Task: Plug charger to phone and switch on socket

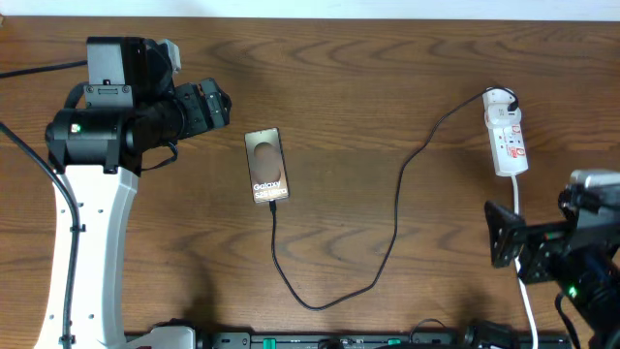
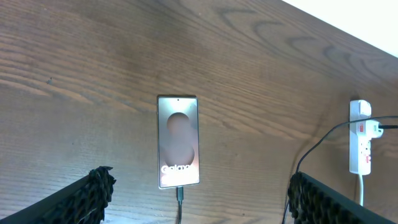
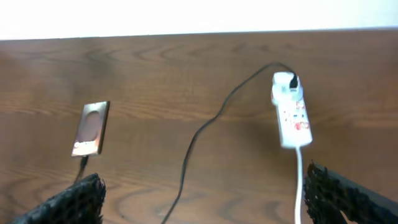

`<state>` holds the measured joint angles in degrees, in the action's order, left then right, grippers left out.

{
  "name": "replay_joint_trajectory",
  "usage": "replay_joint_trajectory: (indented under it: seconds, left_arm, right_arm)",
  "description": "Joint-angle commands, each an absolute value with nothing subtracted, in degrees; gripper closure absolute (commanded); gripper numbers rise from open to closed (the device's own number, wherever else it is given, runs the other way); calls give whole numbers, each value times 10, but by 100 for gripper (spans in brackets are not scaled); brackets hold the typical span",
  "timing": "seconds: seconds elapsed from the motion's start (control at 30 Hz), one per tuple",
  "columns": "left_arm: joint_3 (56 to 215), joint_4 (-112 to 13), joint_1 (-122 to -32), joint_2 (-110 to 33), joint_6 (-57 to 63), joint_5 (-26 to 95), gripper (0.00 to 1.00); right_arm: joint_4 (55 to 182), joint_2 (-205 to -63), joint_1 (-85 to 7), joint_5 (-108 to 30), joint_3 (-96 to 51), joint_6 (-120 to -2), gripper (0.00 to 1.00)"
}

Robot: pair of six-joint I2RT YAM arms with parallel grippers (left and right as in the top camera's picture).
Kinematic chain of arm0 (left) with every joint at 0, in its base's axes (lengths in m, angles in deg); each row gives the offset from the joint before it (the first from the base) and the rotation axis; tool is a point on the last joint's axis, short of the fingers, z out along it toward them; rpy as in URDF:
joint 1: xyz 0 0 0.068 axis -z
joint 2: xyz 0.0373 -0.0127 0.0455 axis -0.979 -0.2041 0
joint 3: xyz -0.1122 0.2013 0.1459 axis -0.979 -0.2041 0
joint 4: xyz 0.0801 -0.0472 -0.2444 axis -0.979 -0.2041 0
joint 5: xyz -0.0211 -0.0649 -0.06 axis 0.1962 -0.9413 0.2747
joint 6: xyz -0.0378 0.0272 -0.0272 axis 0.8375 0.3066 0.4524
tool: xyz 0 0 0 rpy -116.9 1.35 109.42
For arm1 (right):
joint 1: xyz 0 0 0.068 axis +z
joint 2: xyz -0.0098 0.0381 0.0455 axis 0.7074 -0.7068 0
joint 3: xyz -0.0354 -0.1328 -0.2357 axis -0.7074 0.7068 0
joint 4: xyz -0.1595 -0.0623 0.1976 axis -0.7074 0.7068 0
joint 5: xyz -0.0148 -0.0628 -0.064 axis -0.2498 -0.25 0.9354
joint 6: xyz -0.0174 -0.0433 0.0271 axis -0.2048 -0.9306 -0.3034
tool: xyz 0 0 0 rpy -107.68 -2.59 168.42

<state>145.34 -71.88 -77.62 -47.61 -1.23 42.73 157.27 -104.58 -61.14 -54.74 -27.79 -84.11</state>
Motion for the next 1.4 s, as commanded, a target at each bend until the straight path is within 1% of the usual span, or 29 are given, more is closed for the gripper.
replay_joint_trajectory:
  seconds: [0.0,0.17,0.3,0.47,0.57,0.73,0.87,1.37]
  left_arm:
    - [1450,-719,-775,-478,-13,427,7]
    - [1450,-719,-775,-478,-13,427,8]
    - [1450,-719,-775,-478,-13,427,8]
    - [1450,-719,-775,-478,-13,427,8]
    - [1450,-719,-775,-478,-13,427,8]
    - [1450,-719,-775,-478,-13,427,8]
    - [1450,-719,-775,-478,-13,427,8]
    - [1450,-719,-775,-478,-13,427,8]
  right_arm:
    - [1529,-1019,-597,-539,-222,-867,1]
    - [1320,-935,-547,-538,-52,-893,1]
    - [1124,-864,-512,-532,122,-932,1]
    - [970,-796,-494,-508,283,-952,1]
    - [908,-751,-483,-489,373,-953,1]
    - [884,-675,-476,-488,475,-952,1]
    - [890,-641,-470,-488,512,-952,1]
    - [888,-639,-470,-485,511,-950,1]
